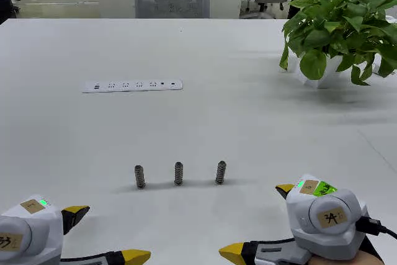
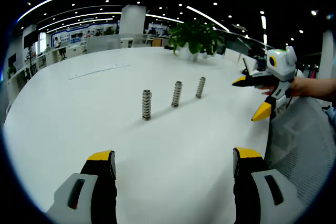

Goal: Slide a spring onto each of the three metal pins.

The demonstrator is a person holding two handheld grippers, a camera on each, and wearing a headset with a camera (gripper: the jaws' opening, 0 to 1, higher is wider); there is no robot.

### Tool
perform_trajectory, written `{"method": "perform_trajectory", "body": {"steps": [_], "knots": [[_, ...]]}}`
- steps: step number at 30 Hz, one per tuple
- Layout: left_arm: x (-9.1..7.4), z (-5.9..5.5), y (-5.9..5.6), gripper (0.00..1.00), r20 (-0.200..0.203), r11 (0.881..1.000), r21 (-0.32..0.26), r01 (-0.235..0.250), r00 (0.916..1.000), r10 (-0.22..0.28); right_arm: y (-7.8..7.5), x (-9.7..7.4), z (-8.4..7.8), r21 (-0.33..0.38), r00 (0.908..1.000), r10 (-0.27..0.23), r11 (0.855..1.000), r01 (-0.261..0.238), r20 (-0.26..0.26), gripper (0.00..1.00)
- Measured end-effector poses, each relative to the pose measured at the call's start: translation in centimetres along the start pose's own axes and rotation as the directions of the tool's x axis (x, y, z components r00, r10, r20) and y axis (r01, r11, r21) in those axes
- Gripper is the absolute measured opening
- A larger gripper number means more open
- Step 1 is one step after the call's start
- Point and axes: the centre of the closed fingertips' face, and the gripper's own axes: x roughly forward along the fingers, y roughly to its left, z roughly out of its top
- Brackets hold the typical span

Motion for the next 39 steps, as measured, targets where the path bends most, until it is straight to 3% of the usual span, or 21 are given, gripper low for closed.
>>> {"method": "perform_trajectory", "body": {"steps": [39], "knots": [[-0.03,-0.02,0.08,0.94,-0.003,1.000,0.003,-0.003,1.0000,0.003,0.02,0.07,-0.22,-0.009,1.0000,0.006,1.000,-0.006,-0.008,0.99]]}}
